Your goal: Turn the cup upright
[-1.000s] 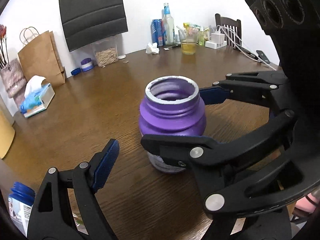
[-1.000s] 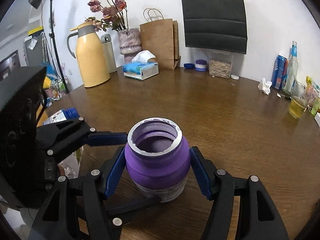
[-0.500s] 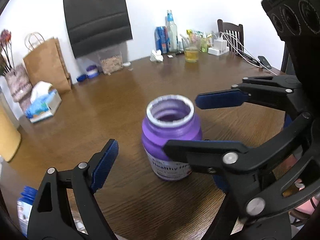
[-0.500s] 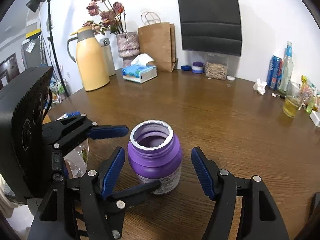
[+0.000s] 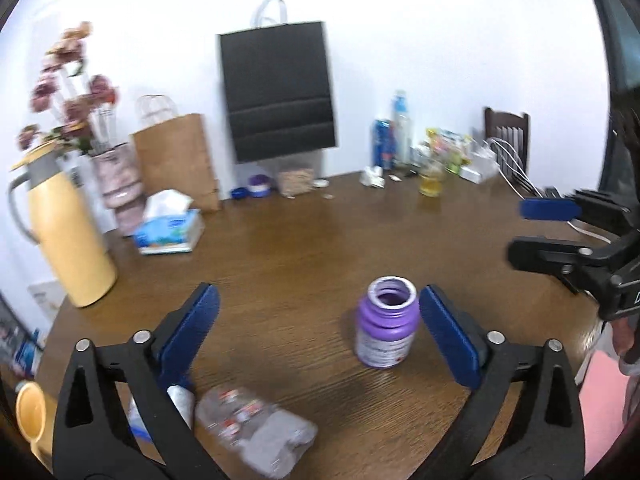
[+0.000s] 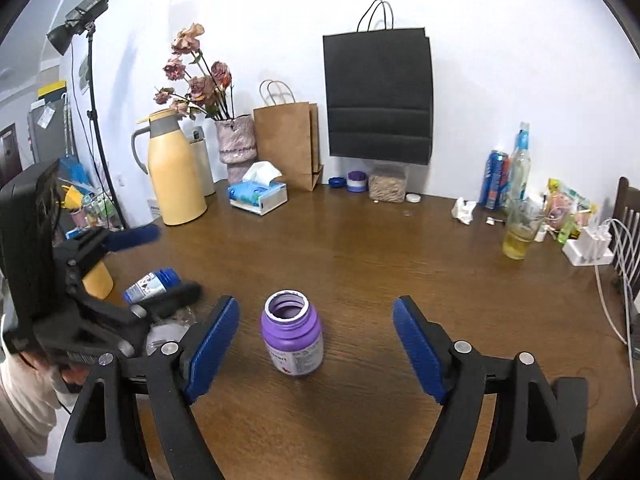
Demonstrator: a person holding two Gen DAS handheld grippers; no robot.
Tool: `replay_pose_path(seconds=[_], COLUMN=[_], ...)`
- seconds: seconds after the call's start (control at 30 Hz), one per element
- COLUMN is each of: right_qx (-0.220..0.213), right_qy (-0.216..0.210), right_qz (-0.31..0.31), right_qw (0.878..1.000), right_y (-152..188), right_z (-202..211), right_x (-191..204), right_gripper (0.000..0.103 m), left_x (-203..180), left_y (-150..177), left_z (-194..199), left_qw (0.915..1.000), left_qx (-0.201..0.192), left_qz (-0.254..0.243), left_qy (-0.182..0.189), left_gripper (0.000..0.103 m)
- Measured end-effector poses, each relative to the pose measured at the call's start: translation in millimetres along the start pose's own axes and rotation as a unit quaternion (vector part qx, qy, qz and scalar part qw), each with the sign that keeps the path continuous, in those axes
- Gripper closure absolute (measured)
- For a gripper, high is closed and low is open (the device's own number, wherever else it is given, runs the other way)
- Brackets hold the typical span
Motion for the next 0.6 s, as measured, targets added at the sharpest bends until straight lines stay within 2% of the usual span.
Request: replay_pose_path(seconds=[0.1,0.37,0.6], right_qx=[-0.003,-0.006,-0.015], right_qy=[0.003,0.007,0.021], right_qz=[-0.001,-0.009,-0.025], right_qw=[1.000,1.000,0.999], right_y=[-0.6,-0.7,33.4], right_z=[5.7,10.1,44.9], right_x=[0.6,6.2,15.7], right_gripper=[0.019,0.019,0.019], left_x=[8.1,15.7,10.9], left_y=[-0.8,-1.3,25.0], left_z=[11.4,31.3,77.2], left_qw=[0.9997,0.9990,0.9962], left_qx=[-0.008,-0.013,-0.029], left_qz=[0.007,0.015,0.046], left_qy=[-0.023,-0.039,-0.068], left_gripper=[0.003,0.002,0.001])
Point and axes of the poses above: each gripper's, at about its wrist camera, not at the fingertips, and z roughly against the way its jaws point, x to its left, y to its underside, the point moved 5 cm from there along -z, roughly the way its jaws point, and after that the axes turned 2 degrees about y, right-handed, at the moved point
